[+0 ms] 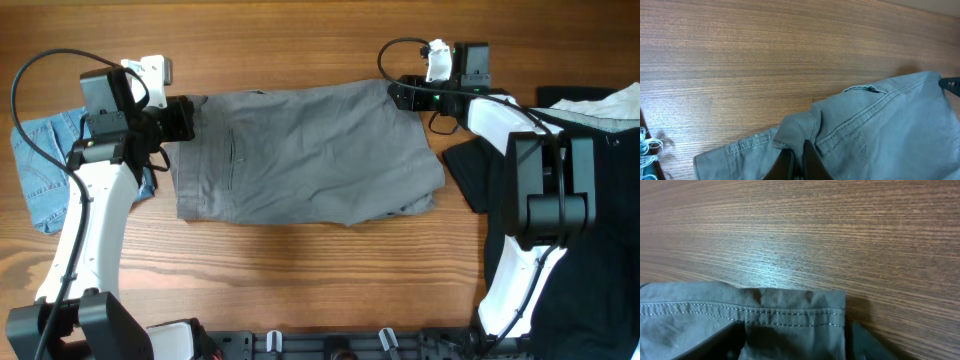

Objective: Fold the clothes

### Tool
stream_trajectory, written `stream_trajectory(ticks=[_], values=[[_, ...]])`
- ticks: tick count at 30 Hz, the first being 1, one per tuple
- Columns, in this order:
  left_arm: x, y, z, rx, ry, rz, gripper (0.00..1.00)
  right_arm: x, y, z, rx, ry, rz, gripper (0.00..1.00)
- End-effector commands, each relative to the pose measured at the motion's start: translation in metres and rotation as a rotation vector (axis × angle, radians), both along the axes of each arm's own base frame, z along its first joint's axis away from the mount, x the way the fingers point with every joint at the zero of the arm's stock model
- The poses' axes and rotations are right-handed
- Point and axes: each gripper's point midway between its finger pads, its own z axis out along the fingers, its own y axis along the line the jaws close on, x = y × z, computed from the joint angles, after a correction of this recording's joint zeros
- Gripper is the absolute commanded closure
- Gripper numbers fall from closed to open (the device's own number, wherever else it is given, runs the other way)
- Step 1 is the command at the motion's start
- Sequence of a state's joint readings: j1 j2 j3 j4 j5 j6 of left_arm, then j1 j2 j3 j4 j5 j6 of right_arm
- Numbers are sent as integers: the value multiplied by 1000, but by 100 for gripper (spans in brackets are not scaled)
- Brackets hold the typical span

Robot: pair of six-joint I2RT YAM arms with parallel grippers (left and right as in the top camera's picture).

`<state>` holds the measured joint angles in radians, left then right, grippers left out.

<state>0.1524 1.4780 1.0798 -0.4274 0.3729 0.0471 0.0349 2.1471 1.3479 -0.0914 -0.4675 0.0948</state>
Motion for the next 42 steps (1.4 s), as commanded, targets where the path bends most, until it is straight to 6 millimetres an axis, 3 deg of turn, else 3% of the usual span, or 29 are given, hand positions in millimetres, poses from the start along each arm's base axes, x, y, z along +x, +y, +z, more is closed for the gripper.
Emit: stream_trajectory(ticks=[1,3,5,8,9,13,17,22,29,35,42], values=[[-2,-1,6,-9,-14,-5,96,-4,5,-14,28,35,10,42],[-2,-1,6,-8,-15,-5,96,-4,4,-17,25,38,9,25],[-2,-1,6,-8,-15,-5,96,-3,4,-24,22,42,8,39],[-2,-1,6,-8,-15,-5,96,-3,3,-27,23,42,6,82],[-2,-1,6,-8,-15,-5,96,-1,1,-21,32,34,3,87],[-2,-1,8,-7,-21,-4,96,1,-6,19,63,-17,6,91],[-11,-3,26,-3,-50,-5,96,-11,-10,69,60,-43,1,91],[-50,-6,45,4,-13,8,96,-40,-10,132,46,-75,18,94],[-118,1,38,47,166,92,96,-95,-11,209,38,-118,12,96],[-149,21,21,117,308,223,96,-126,-24,221,-25,-79,-44,96],[-175,18,10,90,433,253,96,-167,-34,191,-80,137,-80,96]])
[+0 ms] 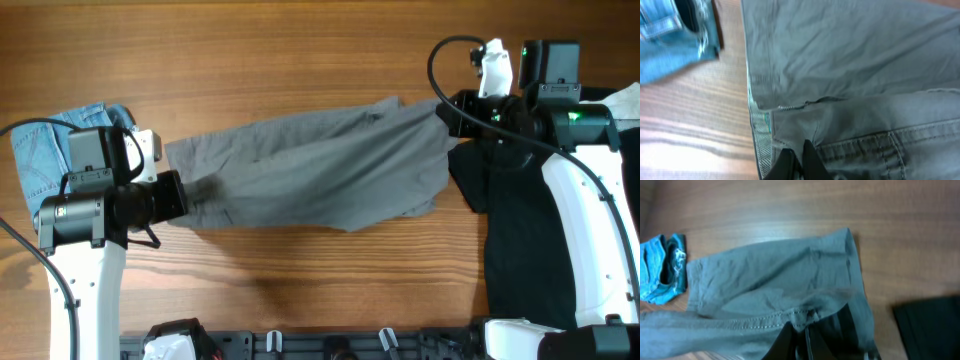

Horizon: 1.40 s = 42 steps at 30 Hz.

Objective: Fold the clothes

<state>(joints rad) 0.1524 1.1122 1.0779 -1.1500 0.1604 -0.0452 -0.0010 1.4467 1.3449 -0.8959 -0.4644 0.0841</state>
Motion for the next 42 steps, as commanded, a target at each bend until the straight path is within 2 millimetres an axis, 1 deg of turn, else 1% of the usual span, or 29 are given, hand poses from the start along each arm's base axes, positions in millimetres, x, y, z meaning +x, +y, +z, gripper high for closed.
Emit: stream_trajectory(ticks=[1,3,4,6,7,10,12,13,15,16,17,19,20,21,22,23,24,27,28,29,32,33,34,35,36,37,38,40,42], values=[[-12,7,-3,26,43,59,96,-16,-15,-7,-71,65,-45,96],[-12,8,-3,27,45,60,96,-25,-11,-10,-57,103,-32,96],[-10,12,-3,48,35,68,96,-23,-10,-10,-55,95,-29,96],[2,30,-5,142,-7,108,95,-9,-9,-4,-55,34,-26,96],[9,35,-7,166,-29,118,94,-1,-7,0,-53,-4,-23,95],[22,38,-19,172,-55,122,92,15,1,8,-38,-77,0,94],[25,39,-36,164,-28,138,92,23,12,9,-24,-108,29,94],[25,41,-46,163,-7,170,93,26,18,6,-25,-110,46,94],[34,45,-63,163,2,202,92,32,25,-2,-41,-106,56,94],[42,46,-69,163,-4,202,92,39,24,-9,-62,-106,45,95],[52,51,-78,177,-2,208,91,52,24,-21,-73,-108,38,96],[55,50,-82,173,1,206,90,55,25,-28,-71,-96,42,95],[57,48,-83,158,-1,199,88,55,25,-30,-71,-90,42,96],[60,38,-84,106,-6,177,83,56,25,-30,-71,-90,42,96],[62,23,-84,27,-12,137,77,56,25,-29,-71,-95,42,96],[60,15,-85,-11,-5,105,73,57,25,-29,-71,-98,42,96],[57,11,-87,-22,10,81,70,57,25,-29,-71,-99,42,96],[51,5,-95,-52,34,66,65,57,25,-29,-70,-97,42,96],[49,-8,-97,-107,33,1,61,57,25,-29,-71,-98,42,96],[47,-17,-97,-140,27,-54,57,57,25,-29,-71,-97,42,96],[43,-19,-108,-140,33,-82,47,57,25,-29,-71,-97,42,96],[41,-20,-117,-138,38,-90,45,57,25,-29,-71,-97,42,96],[40,-21,-122,-144,40,-91,45,57,25,-29,-71,-97,42,96],[38,-23,-129,-157,48,-92,49,57,25,-29,-71,-97,42,96],[37,-27,-131,-179,55,-99,57,57,25,-29,-71,-97,42,96],[36,-33,-131,-215,56,-110,67,57,25,-29,-72,-98,42,96],[36,-38,-129,-247,53,-121,73,57,25,-29,-72,-98,43,96],[33,-41,-126,-265,56,-125,96,57,25,-29,-73,-99,43,96],[29,-42,-120,-268,65,-122,96,58,22,-30,-86,-101,34,96]])
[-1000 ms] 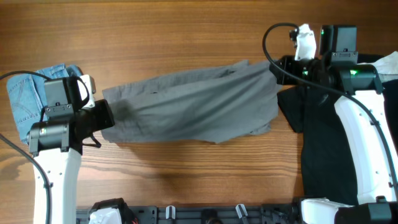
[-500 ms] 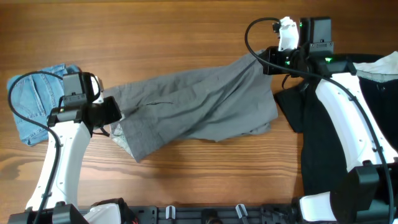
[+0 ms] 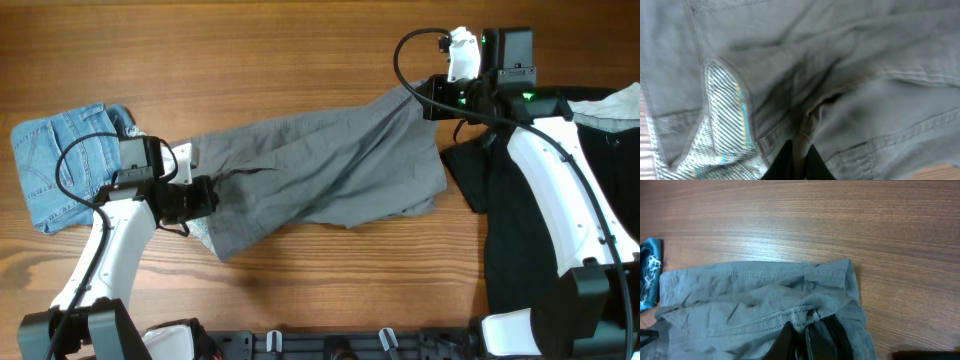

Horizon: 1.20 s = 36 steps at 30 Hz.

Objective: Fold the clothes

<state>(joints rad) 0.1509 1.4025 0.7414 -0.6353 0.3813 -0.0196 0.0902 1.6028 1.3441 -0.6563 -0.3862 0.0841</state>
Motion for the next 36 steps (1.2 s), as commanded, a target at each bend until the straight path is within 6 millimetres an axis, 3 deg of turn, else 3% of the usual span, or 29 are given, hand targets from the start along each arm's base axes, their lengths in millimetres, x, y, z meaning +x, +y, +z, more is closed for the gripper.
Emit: stream_trajectory(ticks=[1,5,9,14,18,20,25,30,34,36], values=[[-5,-10,16,-57,-7,-15,96,5,-8,0,-45,-19,-28,96],[-8,-9,61,-54,-47,6,96,4,-16,7,-80,-37,-59,96],[-28,-11,101,-43,-72,7,96,-6,-17,28,-76,-74,-61,96],[-65,-3,113,21,-35,88,96,-17,-24,55,-94,-136,-85,95],[-69,1,132,14,-101,191,96,-19,-32,66,-126,-174,-120,95],[-71,14,142,58,-140,296,96,-17,-32,68,-123,-185,-121,94],[-75,54,151,217,-198,506,96,-10,-30,77,-109,-230,-120,92],[-55,61,154,236,-238,522,96,-1,-19,85,-59,-275,-80,89],[-37,75,137,302,-180,537,96,12,-18,63,-64,-235,-80,90],[-18,78,122,306,-145,532,96,22,-17,47,-67,-211,-78,90]])
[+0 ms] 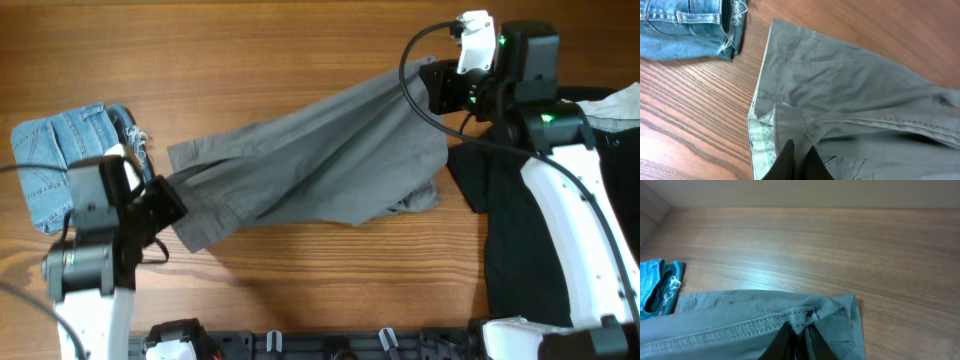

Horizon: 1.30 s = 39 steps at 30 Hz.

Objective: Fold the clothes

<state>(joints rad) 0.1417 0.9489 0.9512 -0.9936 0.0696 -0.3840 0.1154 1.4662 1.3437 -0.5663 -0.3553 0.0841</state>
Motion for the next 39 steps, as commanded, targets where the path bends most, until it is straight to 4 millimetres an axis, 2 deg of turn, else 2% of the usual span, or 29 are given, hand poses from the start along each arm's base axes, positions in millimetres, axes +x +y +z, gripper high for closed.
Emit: stream_trajectory(ticks=[1,5,8,13,16,18,19,20,21,22,23,24,26,27,28,29,30,31,33,34,35,36,37,39], values=[[22,35,-22,121,80,108,96,27,-22,-27,-59,20,-88,90],[65,53,-52,180,99,143,96,47,-13,-43,-32,12,-57,90],[91,58,-81,181,115,144,95,59,-6,-52,-6,0,-34,90],[107,65,-125,200,184,151,94,73,-5,-74,11,23,-48,89],[109,73,-133,235,197,170,91,76,-4,-85,8,39,-47,89],[110,79,-132,263,192,189,88,76,-4,-88,7,47,-48,89],[111,82,-131,279,186,199,82,76,-5,-88,6,45,-47,89],[112,86,-129,291,176,211,69,77,-4,-87,5,40,-46,87],[114,89,-127,293,164,219,63,78,-5,-86,2,35,-50,80],[117,92,-125,293,149,227,51,78,-6,-86,-1,34,-50,58],[118,93,-122,291,137,233,44,78,-7,-87,-3,36,-55,42],[119,95,-117,289,127,238,35,78,-9,-88,-9,41,-60,34],[127,84,-99,257,77,147,19,76,-14,-91,-9,57,-71,30],[130,77,-90,241,54,96,18,74,-16,-93,-10,73,-76,30],[131,71,-82,223,36,67,18,70,-18,-96,-12,95,-80,30],[132,58,-65,171,-4,15,20,59,-22,-104,-13,156,-92,32],[131,38,-46,89,-53,-46,28,46,-26,-114,0,239,-119,34],[129,21,-30,21,-101,-104,43,33,-27,-123,10,318,-142,37],[122,1,-14,-46,-147,-185,63,6,-29,-140,-3,457,-152,45],[114,-12,-7,-101,-152,-225,71,-12,-30,-148,-13,540,-154,44],[108,-18,-7,-130,-137,-240,72,-24,-31,-152,-21,594,-155,43],[98,-24,-12,-163,-97,-249,72,-46,-33,-159,-36,687,-160,40],[72,-29,-32,-183,35,-281,70,-75,-42,-172,-78,814,-215,28],[55,-32,-45,-188,122,-306,66,-90,-43,-184,-81,871,-228,27]])
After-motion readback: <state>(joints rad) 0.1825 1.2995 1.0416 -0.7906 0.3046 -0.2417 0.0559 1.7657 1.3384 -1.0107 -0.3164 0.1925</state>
